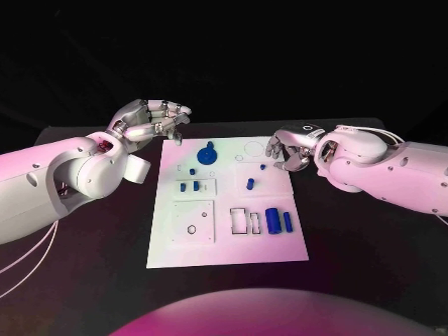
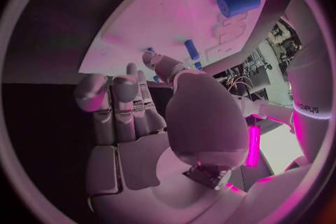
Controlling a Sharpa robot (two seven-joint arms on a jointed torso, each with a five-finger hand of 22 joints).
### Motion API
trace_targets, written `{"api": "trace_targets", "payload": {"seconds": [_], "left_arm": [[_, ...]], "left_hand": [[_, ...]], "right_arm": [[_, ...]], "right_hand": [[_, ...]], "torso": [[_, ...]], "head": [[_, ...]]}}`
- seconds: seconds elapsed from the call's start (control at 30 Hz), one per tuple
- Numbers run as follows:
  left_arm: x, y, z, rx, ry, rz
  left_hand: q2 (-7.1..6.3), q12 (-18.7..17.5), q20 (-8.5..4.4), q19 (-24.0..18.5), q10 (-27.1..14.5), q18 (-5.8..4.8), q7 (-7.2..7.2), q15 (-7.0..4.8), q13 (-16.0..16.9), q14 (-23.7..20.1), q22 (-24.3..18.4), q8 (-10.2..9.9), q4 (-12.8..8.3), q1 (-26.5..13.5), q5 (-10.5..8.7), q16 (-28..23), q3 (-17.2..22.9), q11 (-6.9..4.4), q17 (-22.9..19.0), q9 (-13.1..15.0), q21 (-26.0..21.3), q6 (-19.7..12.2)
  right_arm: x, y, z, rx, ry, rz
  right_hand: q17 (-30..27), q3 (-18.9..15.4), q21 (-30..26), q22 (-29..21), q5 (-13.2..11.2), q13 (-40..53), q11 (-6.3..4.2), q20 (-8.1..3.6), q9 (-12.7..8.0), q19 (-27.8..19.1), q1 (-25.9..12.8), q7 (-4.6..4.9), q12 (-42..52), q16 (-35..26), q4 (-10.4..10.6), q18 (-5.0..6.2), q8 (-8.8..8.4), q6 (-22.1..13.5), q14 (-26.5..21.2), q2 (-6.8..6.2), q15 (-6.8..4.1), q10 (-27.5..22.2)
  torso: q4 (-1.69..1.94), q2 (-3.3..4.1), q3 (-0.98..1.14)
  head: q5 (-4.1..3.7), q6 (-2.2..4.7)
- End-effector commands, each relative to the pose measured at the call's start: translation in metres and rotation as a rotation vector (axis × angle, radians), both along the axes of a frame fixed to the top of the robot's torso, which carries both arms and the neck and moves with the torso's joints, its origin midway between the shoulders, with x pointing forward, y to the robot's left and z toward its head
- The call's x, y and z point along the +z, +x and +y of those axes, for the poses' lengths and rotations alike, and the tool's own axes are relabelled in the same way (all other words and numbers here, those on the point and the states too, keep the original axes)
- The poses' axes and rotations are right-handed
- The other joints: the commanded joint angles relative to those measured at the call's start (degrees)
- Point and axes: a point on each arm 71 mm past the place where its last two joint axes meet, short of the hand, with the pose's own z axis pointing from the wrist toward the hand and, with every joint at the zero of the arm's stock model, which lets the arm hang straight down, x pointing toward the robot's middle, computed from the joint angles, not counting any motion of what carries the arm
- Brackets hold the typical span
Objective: Assemble the parts on the task board
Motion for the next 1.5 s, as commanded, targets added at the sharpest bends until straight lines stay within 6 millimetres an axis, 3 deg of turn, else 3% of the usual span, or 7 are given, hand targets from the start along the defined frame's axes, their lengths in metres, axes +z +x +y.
{"api": "trace_targets", "payload": {"seconds": [0.03,0.4,0.8,0.93,1.07,1.33,1.5], "left_arm": [[0.003,-0.002,-0.004,-0.024,-0.068,0.001],[0.003,-0.003,-0.006,-0.031,-0.07,0.002],[0.003,-0.002,-0.007,-0.034,-0.067,0.006],[0.002,-0.002,-0.006,-0.034,-0.065,0.009],[0.002,-0.002,-0.006,-0.035,-0.062,0.011],[0.002,-0.002,-0.006,-0.04,-0.056,0.015],[0.001,-0.002,-0.007,-0.051,-0.048,0.017]], "left_hand": [[-0.3,0.2,-0.42,0.1,0.4,0.82,-0.01,-0.25,0.1,0.0,-0.1,0.2,0.1,-0.5,-0.27,-0.2,0.4,-0.1,0.0,0.1,-0.2,0.1],[-0.49,-0.1,-0.4,0.3,0.1,0.79,0.08,-0.17,0.0,0.0,-0.1,0.2,0.2,-1.1,-0.26,-0.3,0.6,0.01,0.0,0.0,-0.3,-0.3],[-0.55,-0.2,-0.36,0.1,-0.1,0.77,0.1,-0.12,-0.1,-0.3,-0.2,0.3,0.2,-1.3,-0.25,-0.6,0.8,0.06,0.0,0.1,-0.5,-0.4],[-0.58,-0.2,-0.35,0.1,-0.1,0.77,0.11,-0.11,-0.1,-0.4,-0.2,0.3,0.1,-1.3,-0.24,-0.7,0.9,0.07,0.0,0.1,-0.5,-0.4],[-0.58,-0.2,-0.35,0.1,-0.1,0.77,0.11,-0.11,-0.1,-0.4,-0.2,0.3,0.1,-1.3,-0.24,-0.7,0.9,0.07,0.0,0.1,-0.5,-0.4],[-0.7,-0.3,-0.33,0.0,-0.3,0.78,0.16,-0.08,-0.1,-0.5,-0.3,0.3,0.1,-1.5,-0.26,-0.8,0.9,0.12,0.0,0.1,-0.6,-0.6],[-0.51,-0.4,-0.34,0.0,-0.4,0.8,0.16,-0.08,-0.2,-0.5,-0.3,0.4,-0.3,-1.2,-0.09,-0.9,1.5,0.13,0.0,0.1,-0.7,-0.7]], "right_arm": [[-0.007,0.001,0.004,0.007,-0.081,-0.035],[-0.023,0.0,0.025,0.043,-0.079,-0.007],[-0.03,0.002,0.033,0.051,-0.069,0.01],[-0.03,0.001,0.035,0.054,-0.063,0.016],[-0.031,0.001,0.035,0.051,-0.068,0.025],[-0.033,0.001,0.034,0.043,-0.098,0.041],[-0.034,0.0,0.034,0.039,-0.118,0.037]], "right_hand": [[0.3,0.1,0.6,0.4,-0.3,0.0,-0.05,-0.04,0.1,0.6,0.1,-0.01,0.2,0.4,0.2,-0.7,-0.23,-0.5,0.4,-0.53,-0.03,-0.6],[2.2,0.5,2.4,2.5,-0.3,0.2,0.08,0.1,0.4,1.6,0.4,0.18,0.5,2.5,0.4,-1.08,-0.24,-0.5,0.6,-0.27,0.1,-0.9],[4.4,1.5,4.3,4.6,-0.4,0.5,-0.03,0.15,1.0,2.5,0.8,0.13,1.3,5.0,0.9,-1.42,0.18,0.2,0.8,0.6,0.06,-0.5],[5.8,2.4,5.7,6.1,-0.9,0.9,-0.46,-0.03,1.8,3.1,1.3,-0.29,2.3,6.7,1.1,-1.66,1.04,1.6,0.9,1.54,-0.24,0.6],[6.8,3.7,7.2,7.8,-3.2,1.7,-1.39,-0.57,3.1,3.8,2.6,-1.15,3.8,8.0,0.8,-1.93,2.67,3.8,0.9,3.03,-0.93,2.7],[7.7,3.9,8.7,9.7,-3.5,3.2,-2.48,-1.42,5.1,4.5,3.5,-2.04,5.5,9.3,0.1,-2.26,4.85,5.7,1.0,4.34,-1.81,4.9],[8.1,4.9,9.2,10.3,-3.5,3.8,-2.68,-1.68,5.8,4.6,4.0,-2.21,5.8,9.8,-0.7,-2.36,5.33,5.8,1.1,4.74,-2.01,5.3]], "torso": [[0.0,0.03,0.11],[-0.03,0.0,0.15],[-0.03,0.04,0.14],[-0.05,0.02,0.12],[-0.06,-0.04,0.11],[-0.04,-0.06,0.12],[-0.05,-0.01,0.1]], "head": [[-0.12,0.0],[0.43,0.0],[0.81,0.0],[0.8,0.0],[0.75,0.0],[0.69,0.0],[0.67,0.0]]}}
